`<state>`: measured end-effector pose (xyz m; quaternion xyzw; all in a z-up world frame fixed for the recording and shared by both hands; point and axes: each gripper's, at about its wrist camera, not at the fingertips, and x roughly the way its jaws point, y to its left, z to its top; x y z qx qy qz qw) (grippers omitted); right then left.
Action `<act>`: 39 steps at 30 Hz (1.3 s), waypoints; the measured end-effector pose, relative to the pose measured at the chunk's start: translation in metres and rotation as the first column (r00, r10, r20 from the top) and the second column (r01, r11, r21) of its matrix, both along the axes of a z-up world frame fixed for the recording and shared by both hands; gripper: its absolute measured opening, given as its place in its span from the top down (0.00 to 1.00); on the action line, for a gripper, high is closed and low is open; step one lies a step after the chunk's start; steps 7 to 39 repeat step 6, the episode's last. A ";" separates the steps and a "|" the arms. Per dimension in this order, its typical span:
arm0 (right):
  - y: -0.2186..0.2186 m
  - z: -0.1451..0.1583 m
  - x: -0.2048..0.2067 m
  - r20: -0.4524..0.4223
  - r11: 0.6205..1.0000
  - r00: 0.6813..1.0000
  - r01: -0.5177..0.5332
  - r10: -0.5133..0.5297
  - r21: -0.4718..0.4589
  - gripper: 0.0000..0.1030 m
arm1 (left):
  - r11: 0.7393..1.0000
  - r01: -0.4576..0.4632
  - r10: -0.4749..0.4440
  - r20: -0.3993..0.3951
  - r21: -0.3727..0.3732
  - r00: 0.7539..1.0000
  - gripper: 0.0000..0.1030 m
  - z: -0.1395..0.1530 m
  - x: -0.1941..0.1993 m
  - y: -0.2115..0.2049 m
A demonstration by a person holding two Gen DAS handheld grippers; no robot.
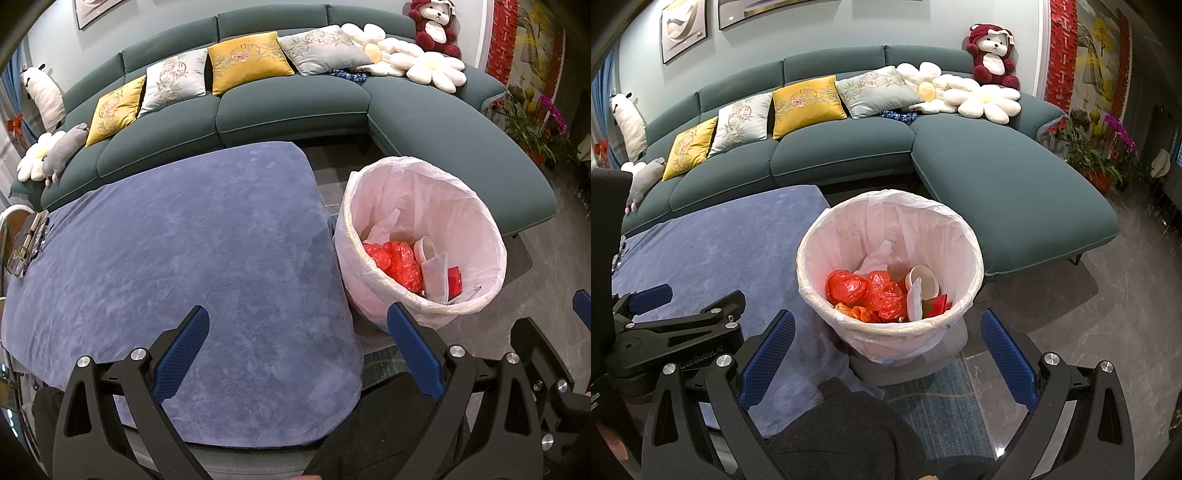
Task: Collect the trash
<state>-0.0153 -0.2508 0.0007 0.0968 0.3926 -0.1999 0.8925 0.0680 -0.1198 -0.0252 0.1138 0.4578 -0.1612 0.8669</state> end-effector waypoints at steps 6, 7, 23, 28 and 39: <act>-0.001 -0.003 0.001 -0.005 1.000 1.000 0.004 -0.004 0.000 0.06 | 1.000 0.003 -0.003 -0.017 -0.007 1.000 0.10 -0.001 0.003 0.002; -0.001 -0.003 0.001 -0.005 1.000 1.000 0.004 -0.004 0.000 0.06 | 1.000 0.003 -0.003 -0.017 -0.007 1.000 0.10 -0.001 0.003 0.002; -0.001 -0.003 0.001 -0.005 1.000 1.000 0.004 -0.004 0.000 0.06 | 1.000 0.003 -0.003 -0.017 -0.007 1.000 0.10 -0.001 0.003 0.002; -0.001 -0.003 0.001 -0.005 1.000 1.000 0.004 -0.004 0.000 0.06 | 1.000 0.003 -0.003 -0.017 -0.007 1.000 0.10 -0.001 0.003 0.002; -0.001 -0.003 0.001 -0.005 1.000 1.000 0.004 -0.004 0.000 0.06 | 1.000 0.003 -0.003 -0.017 -0.007 1.000 0.10 -0.001 0.003 0.002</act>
